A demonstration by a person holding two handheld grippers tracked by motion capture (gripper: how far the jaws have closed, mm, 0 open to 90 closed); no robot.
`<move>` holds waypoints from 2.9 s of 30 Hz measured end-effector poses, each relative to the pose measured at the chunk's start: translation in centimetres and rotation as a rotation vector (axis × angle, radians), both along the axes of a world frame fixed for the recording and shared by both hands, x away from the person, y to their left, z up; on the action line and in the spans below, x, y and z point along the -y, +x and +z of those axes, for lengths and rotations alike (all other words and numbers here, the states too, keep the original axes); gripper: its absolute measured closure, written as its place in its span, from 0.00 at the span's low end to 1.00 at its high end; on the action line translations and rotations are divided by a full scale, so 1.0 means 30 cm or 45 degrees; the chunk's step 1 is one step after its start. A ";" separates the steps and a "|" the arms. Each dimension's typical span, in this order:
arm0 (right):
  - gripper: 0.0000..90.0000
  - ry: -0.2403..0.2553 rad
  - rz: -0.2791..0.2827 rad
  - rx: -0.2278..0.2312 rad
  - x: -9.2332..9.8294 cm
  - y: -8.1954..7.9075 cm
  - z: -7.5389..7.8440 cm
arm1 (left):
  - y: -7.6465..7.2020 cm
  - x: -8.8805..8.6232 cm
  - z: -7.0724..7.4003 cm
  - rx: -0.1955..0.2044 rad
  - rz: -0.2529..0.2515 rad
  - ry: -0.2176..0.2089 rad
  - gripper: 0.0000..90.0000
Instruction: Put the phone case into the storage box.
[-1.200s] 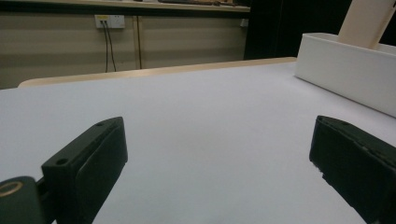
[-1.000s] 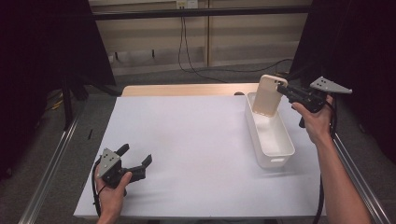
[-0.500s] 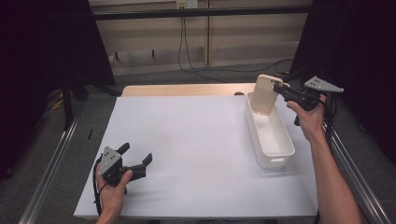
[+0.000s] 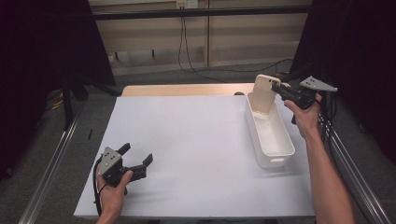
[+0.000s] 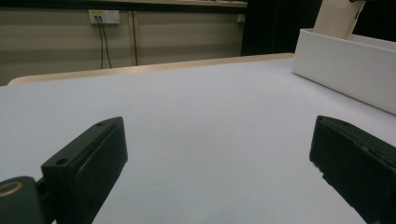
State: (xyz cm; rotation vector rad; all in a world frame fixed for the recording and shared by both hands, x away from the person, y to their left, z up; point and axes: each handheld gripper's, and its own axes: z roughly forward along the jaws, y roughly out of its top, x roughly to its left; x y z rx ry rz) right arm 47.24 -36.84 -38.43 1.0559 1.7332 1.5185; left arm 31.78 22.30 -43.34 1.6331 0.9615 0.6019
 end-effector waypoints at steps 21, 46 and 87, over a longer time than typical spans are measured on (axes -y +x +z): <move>0.90 -0.045 0.012 -0.023 -0.013 0.046 -0.039 | 0.006 0.001 -0.005 -0.005 0.018 0.014 0.05; 0.87 -0.129 -0.020 -0.074 -0.017 0.114 -0.052 | 0.009 0.002 -0.010 -0.009 0.017 0.028 0.05; 0.67 -0.105 -0.102 -0.085 -0.031 0.147 -0.065 | 0.023 0.009 -0.018 -0.021 0.016 0.034 0.05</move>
